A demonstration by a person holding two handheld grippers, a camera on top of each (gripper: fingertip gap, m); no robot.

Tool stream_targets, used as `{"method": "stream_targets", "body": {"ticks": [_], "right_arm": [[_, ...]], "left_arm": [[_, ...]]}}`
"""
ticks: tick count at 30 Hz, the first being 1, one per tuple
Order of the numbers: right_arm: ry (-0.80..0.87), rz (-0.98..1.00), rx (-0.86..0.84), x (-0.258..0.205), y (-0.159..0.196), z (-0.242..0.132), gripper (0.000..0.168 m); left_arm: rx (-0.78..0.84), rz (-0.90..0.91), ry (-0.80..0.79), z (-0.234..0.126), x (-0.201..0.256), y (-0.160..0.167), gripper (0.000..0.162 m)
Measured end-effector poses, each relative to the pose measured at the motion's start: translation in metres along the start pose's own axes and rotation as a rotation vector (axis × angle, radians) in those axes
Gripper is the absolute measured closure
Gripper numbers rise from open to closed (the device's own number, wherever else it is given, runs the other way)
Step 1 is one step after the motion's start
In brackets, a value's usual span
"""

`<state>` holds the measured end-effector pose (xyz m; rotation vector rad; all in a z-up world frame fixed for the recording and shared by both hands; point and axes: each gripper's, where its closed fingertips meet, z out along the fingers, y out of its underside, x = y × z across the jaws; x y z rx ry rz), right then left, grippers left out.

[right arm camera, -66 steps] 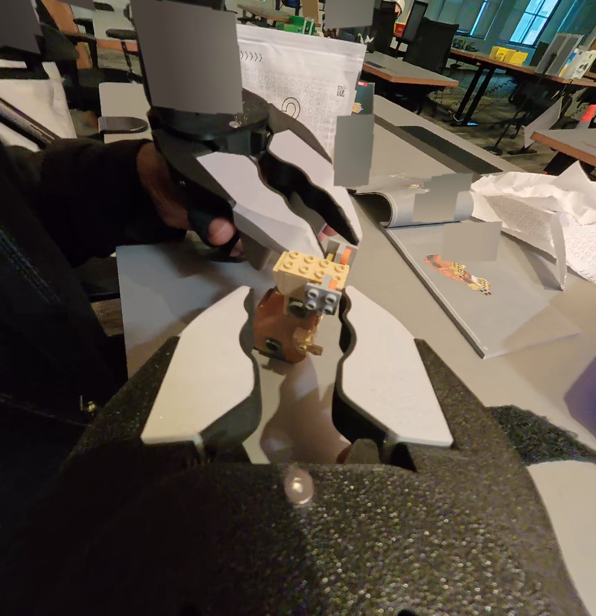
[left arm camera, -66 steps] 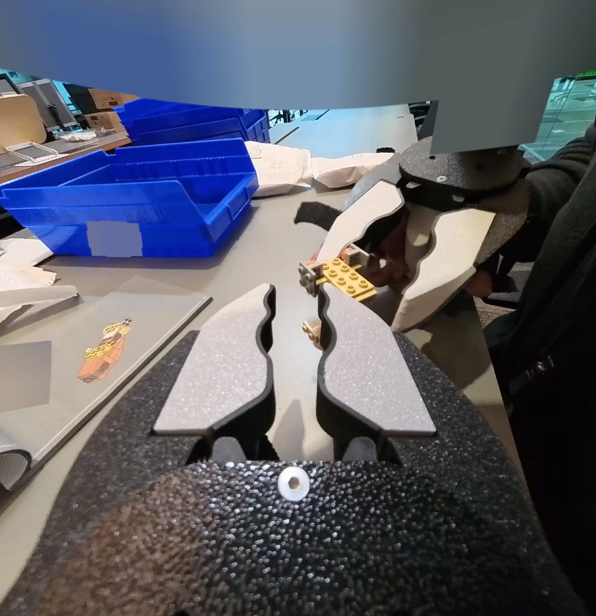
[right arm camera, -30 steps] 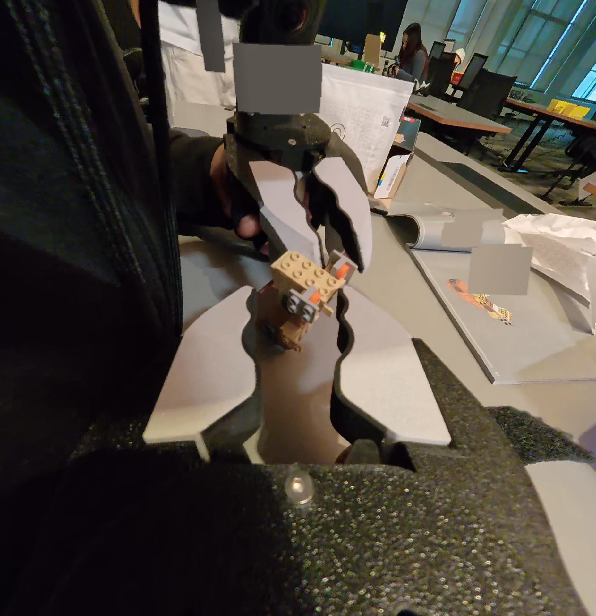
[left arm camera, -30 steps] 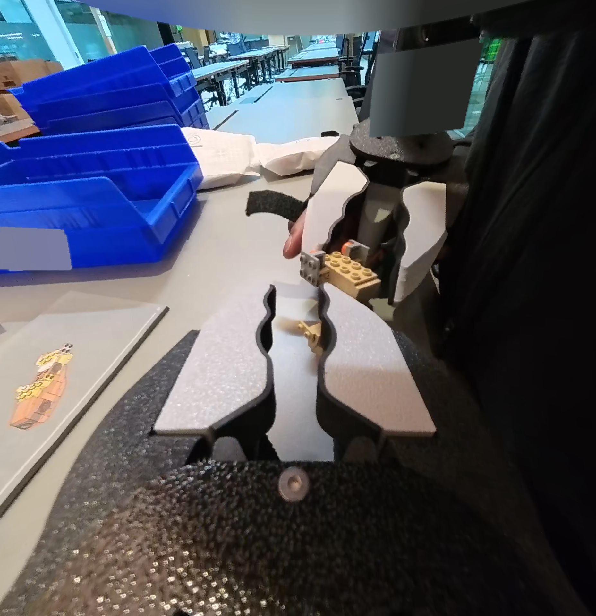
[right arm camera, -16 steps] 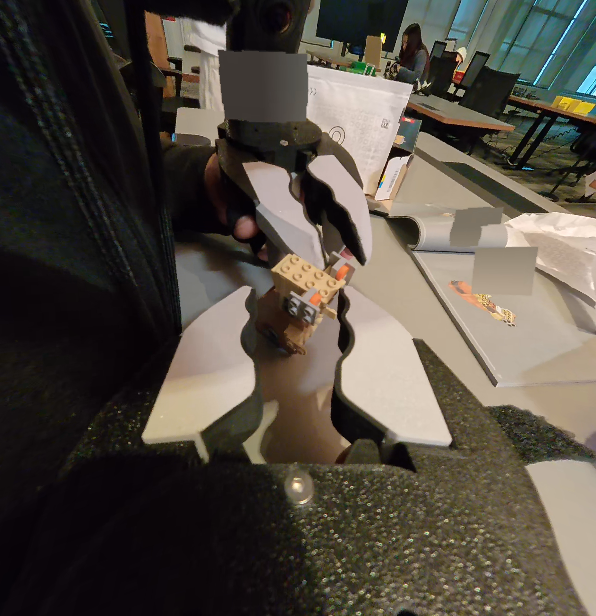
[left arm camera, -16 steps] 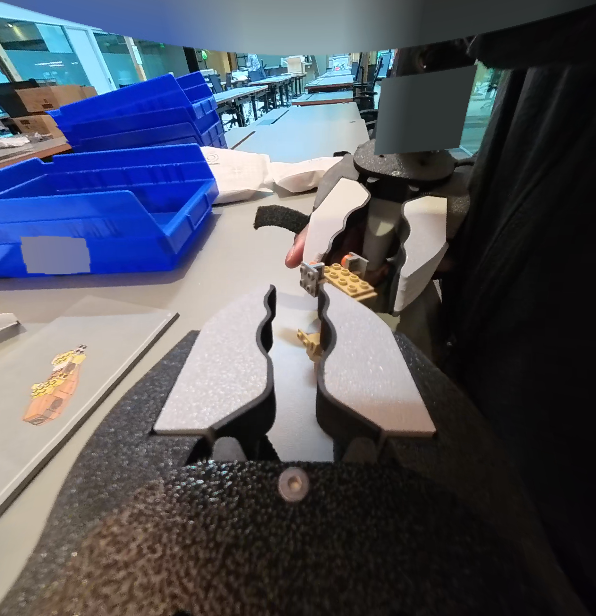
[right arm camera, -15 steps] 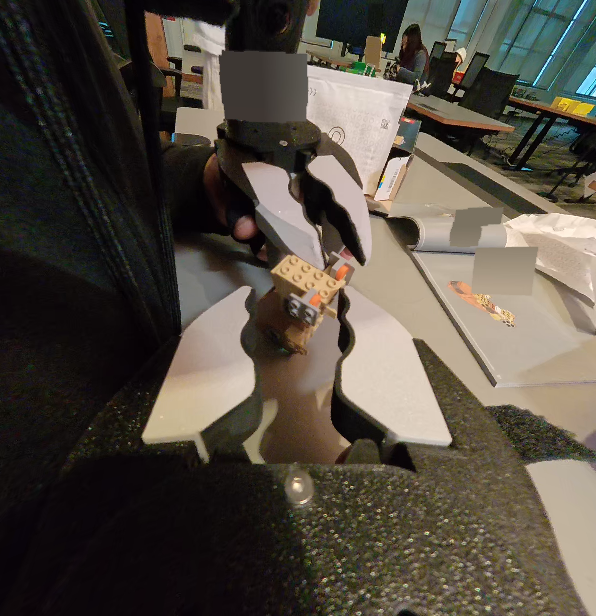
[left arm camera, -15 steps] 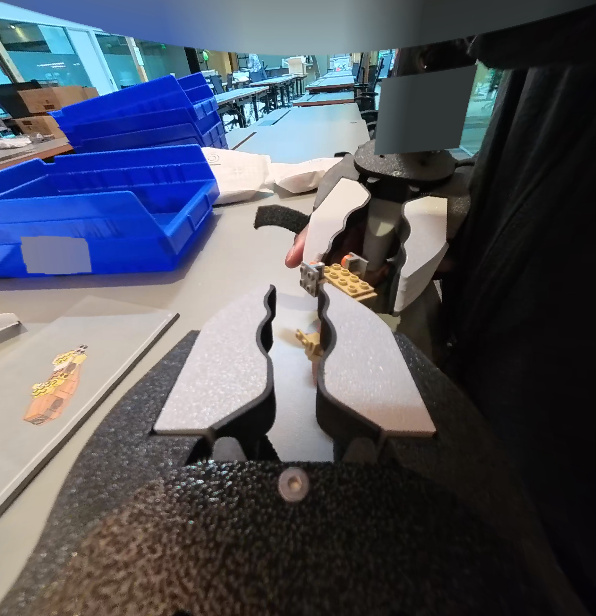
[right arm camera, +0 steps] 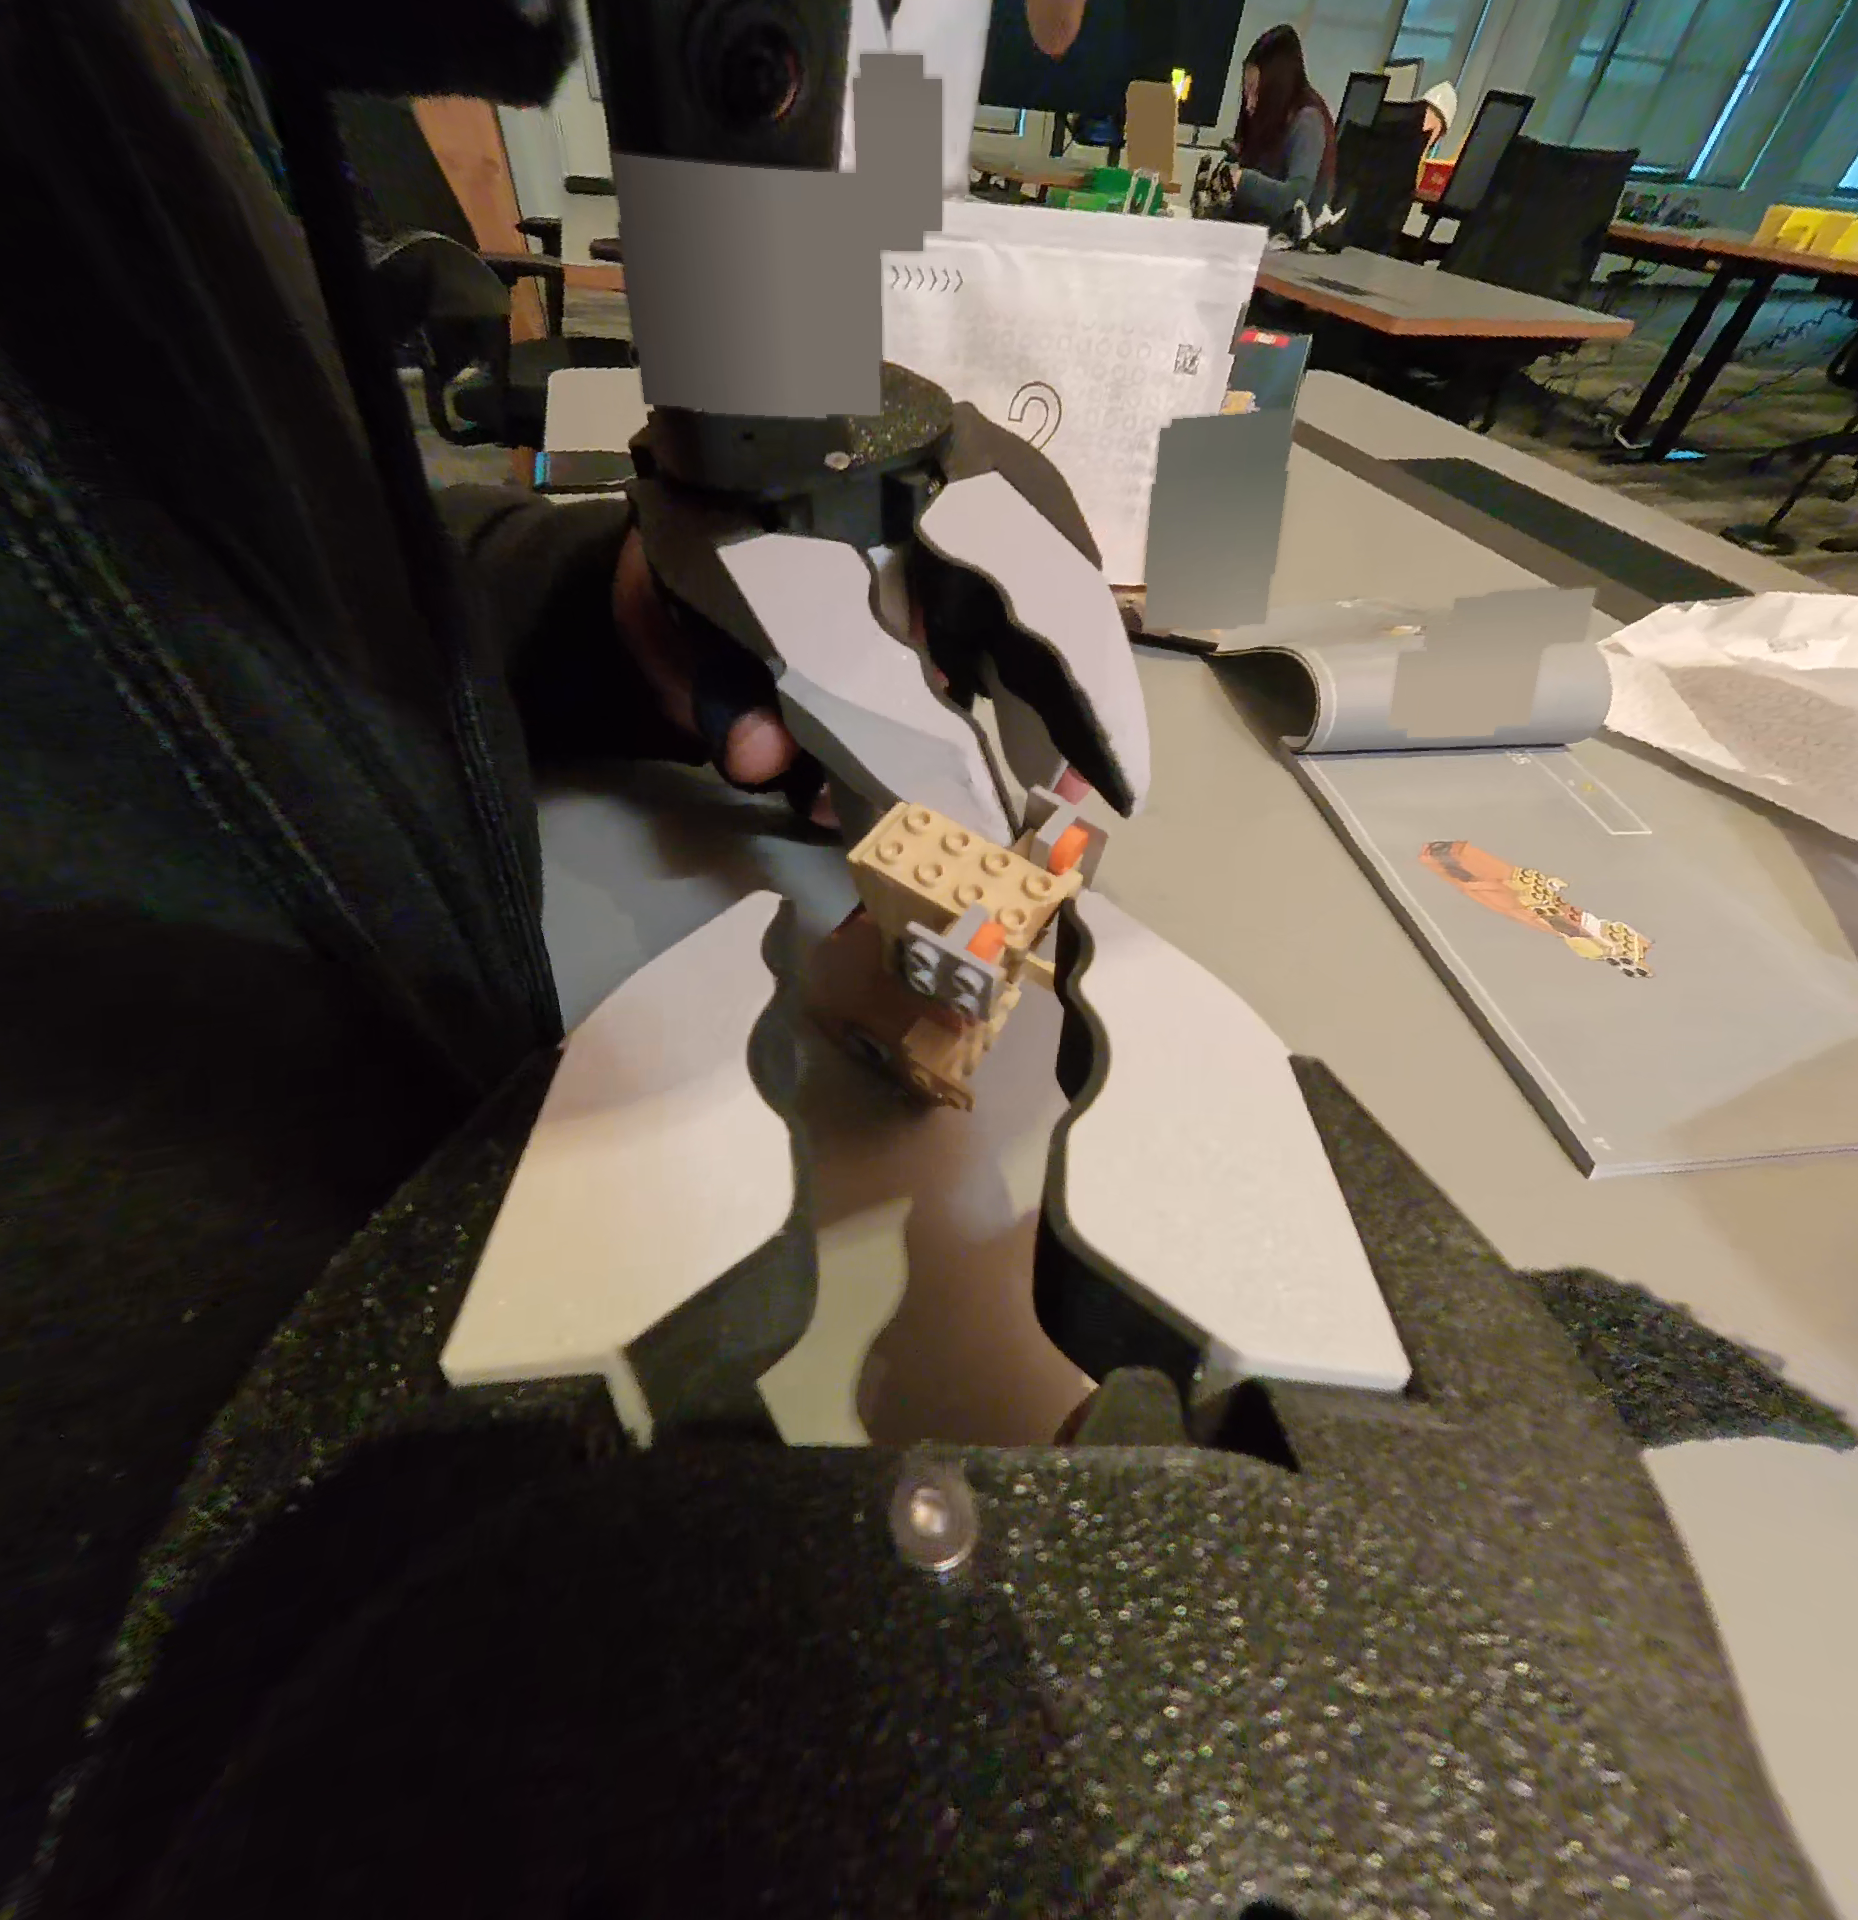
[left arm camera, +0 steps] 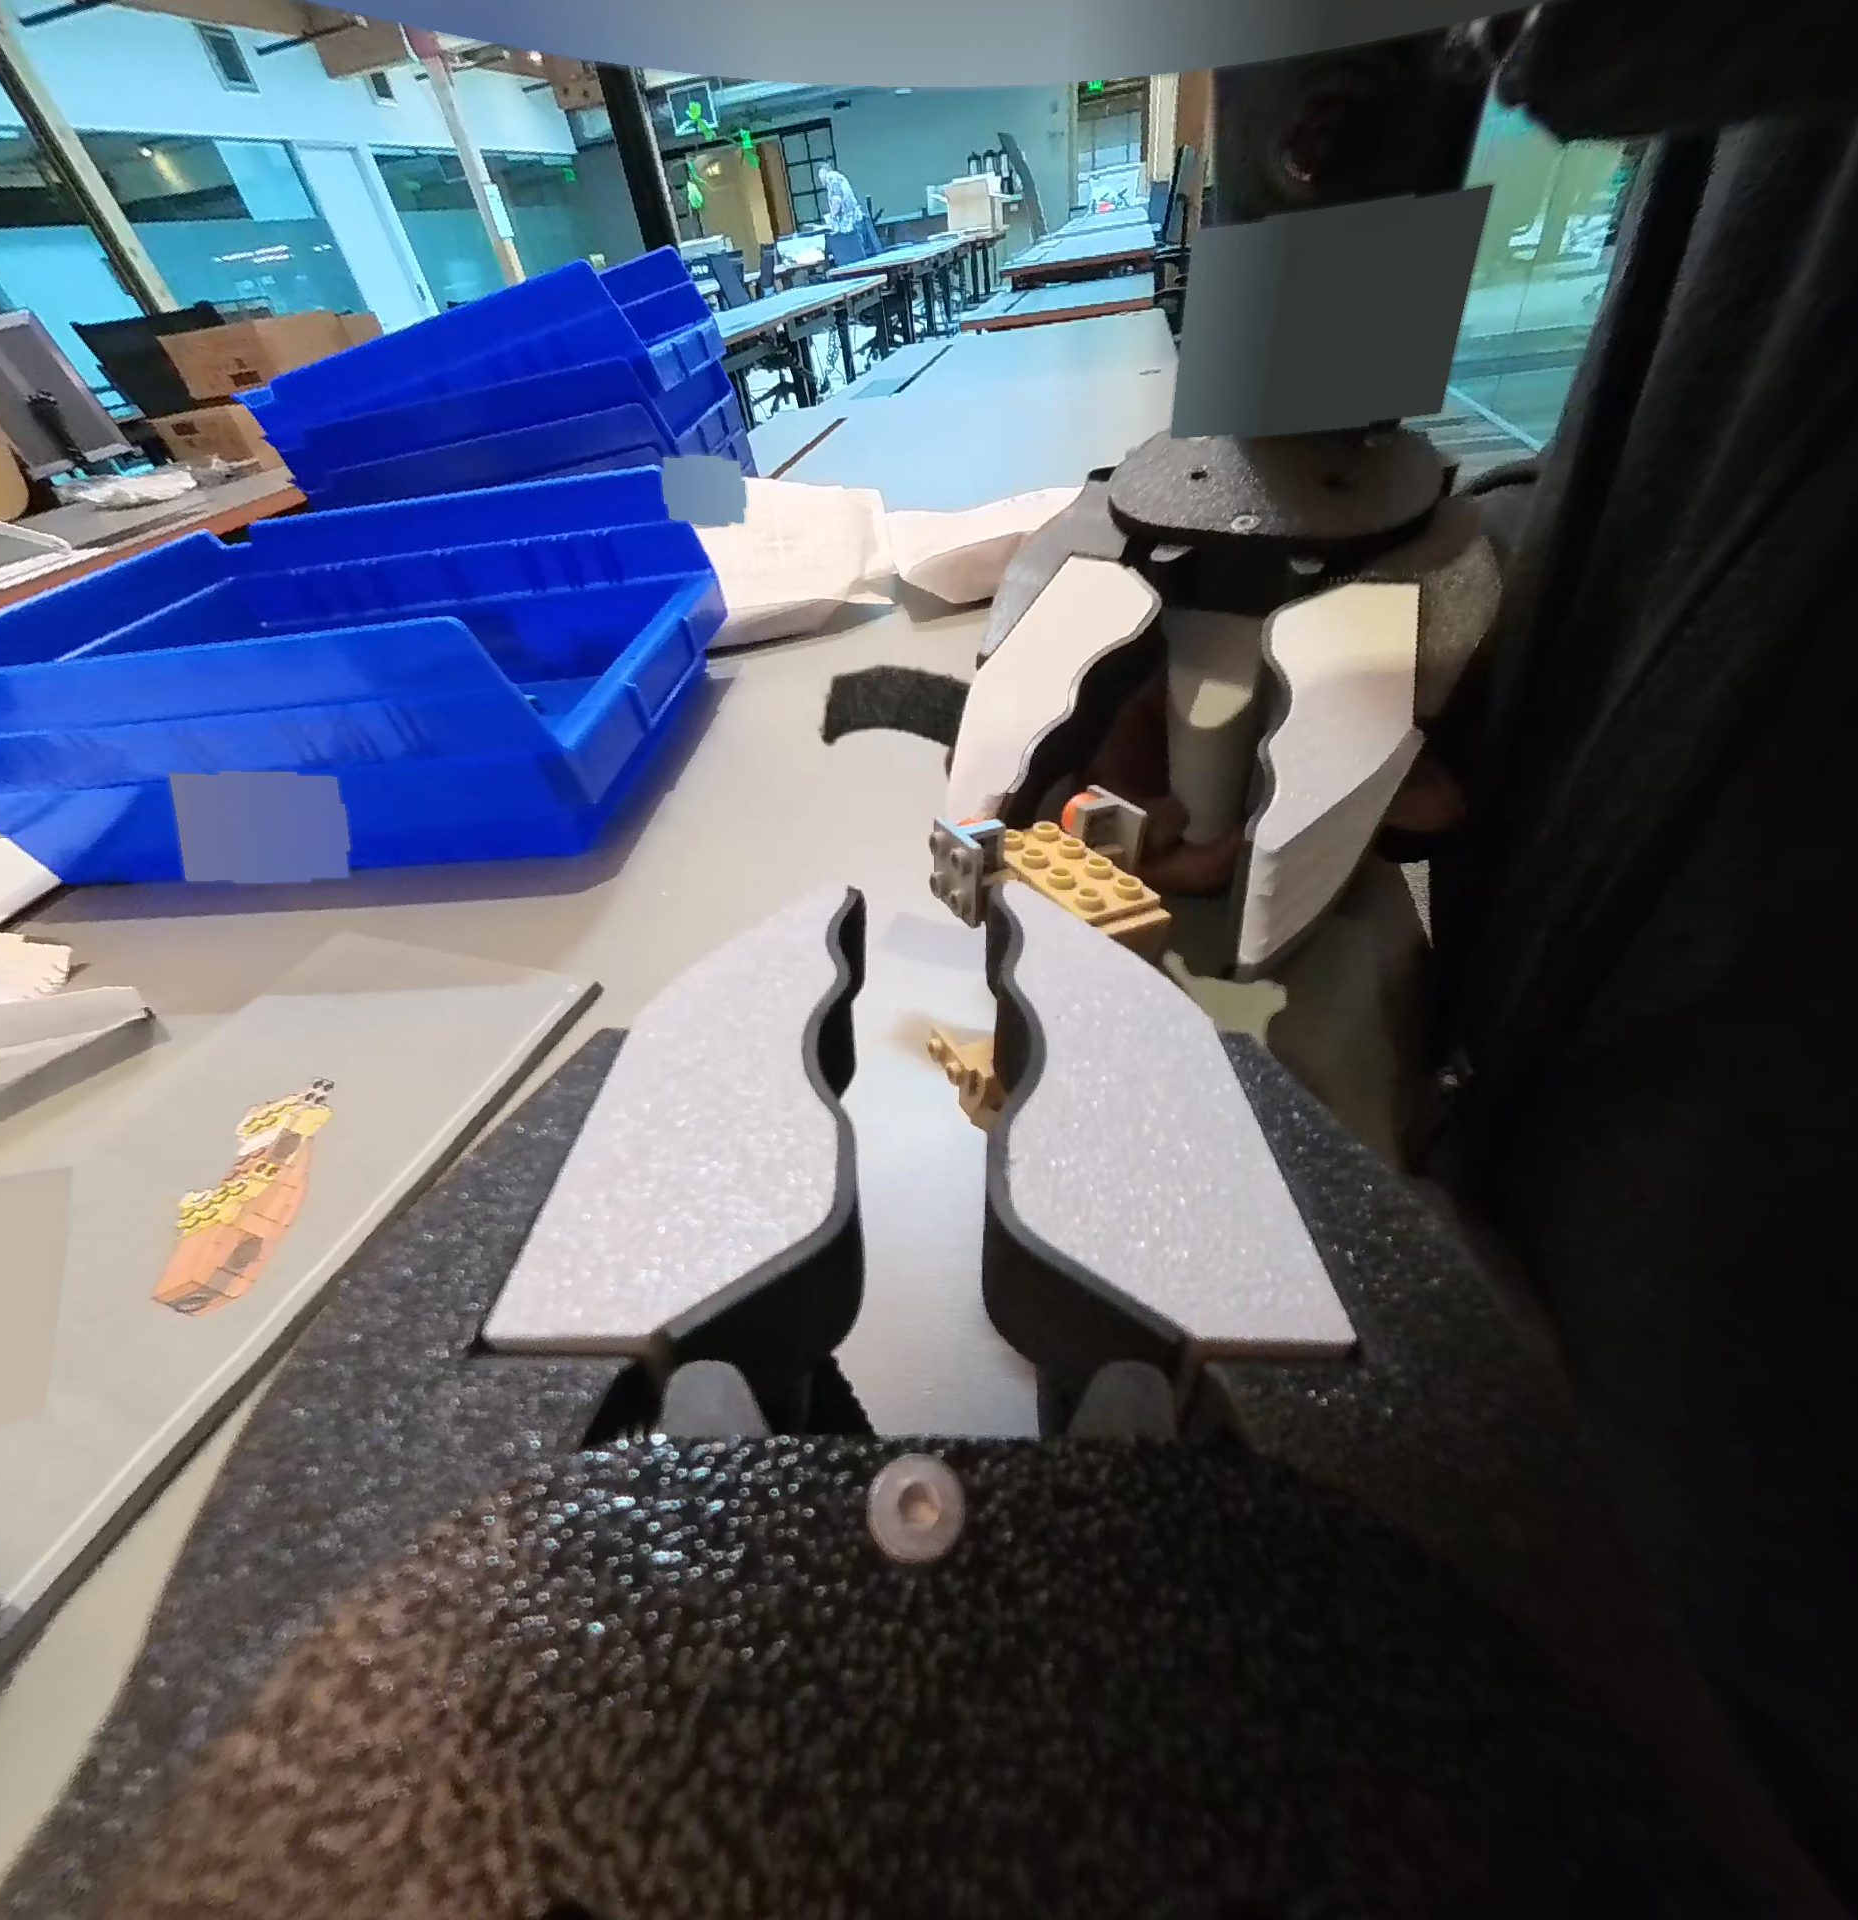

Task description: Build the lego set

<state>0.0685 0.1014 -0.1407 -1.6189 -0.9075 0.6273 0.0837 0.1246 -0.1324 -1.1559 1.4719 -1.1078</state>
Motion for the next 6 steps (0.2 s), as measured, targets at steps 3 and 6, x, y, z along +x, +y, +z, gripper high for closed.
{"method": "stream_targets", "body": {"ticks": [3,6], "right_arm": [[-0.001,0.023,-0.004,0.0011,0.0001,0.0001,0.121],[-0.009,0.052,-0.004,0.0016,0.0000,-0.0001,0.121]], "left_arm": [[-0.003,0.010,-0.008,0.0002,-0.0013,0.0004,0.140],[-0.003,0.023,-0.016,0.0005,-0.0018,0.0005,0.140]]}}
